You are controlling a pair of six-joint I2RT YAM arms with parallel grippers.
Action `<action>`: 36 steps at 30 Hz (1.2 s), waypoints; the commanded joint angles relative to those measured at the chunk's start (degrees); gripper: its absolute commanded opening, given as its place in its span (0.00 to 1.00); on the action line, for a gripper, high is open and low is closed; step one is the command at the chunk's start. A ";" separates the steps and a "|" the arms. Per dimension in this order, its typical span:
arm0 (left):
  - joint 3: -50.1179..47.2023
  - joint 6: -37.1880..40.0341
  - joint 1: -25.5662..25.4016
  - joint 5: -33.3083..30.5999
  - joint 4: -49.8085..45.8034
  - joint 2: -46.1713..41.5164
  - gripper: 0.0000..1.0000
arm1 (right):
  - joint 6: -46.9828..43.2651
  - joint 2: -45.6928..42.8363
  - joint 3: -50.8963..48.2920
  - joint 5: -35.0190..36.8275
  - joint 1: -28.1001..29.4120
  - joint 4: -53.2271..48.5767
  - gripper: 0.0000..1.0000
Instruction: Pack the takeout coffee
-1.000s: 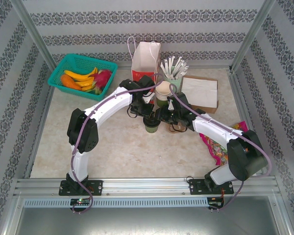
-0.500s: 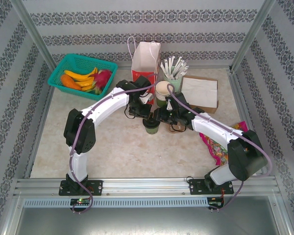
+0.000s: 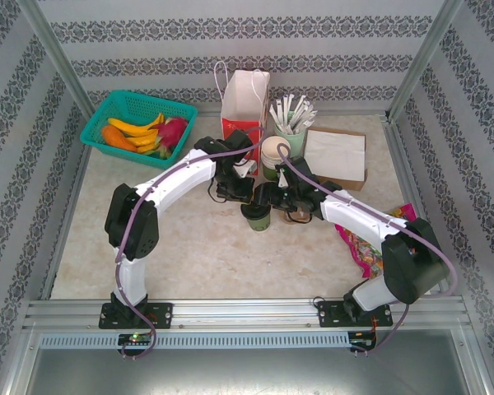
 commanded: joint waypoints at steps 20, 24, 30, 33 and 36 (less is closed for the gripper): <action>-2.55 -0.97 -0.31 -0.03 3.26 -5.09 0.17 | -3.56 -3.88 -6.18 -1.39 2.13 0.43 0.75; -3.17 -1.22 -0.30 1.37 4.21 -5.80 0.17 | -3.55 -3.84 -6.27 -0.68 2.25 0.03 0.75; -3.52 -1.83 0.21 1.76 4.66 -6.73 0.18 | -3.51 -3.52 -5.50 -0.75 2.28 -0.43 0.75; -3.35 -2.18 0.69 1.37 4.78 -7.84 0.19 | -3.73 -3.37 -4.73 -0.70 2.32 -0.81 0.75; -3.96 -3.68 1.72 -1.60 5.30 -9.77 0.25 | -3.69 -3.34 -3.54 -0.86 2.36 -1.35 0.76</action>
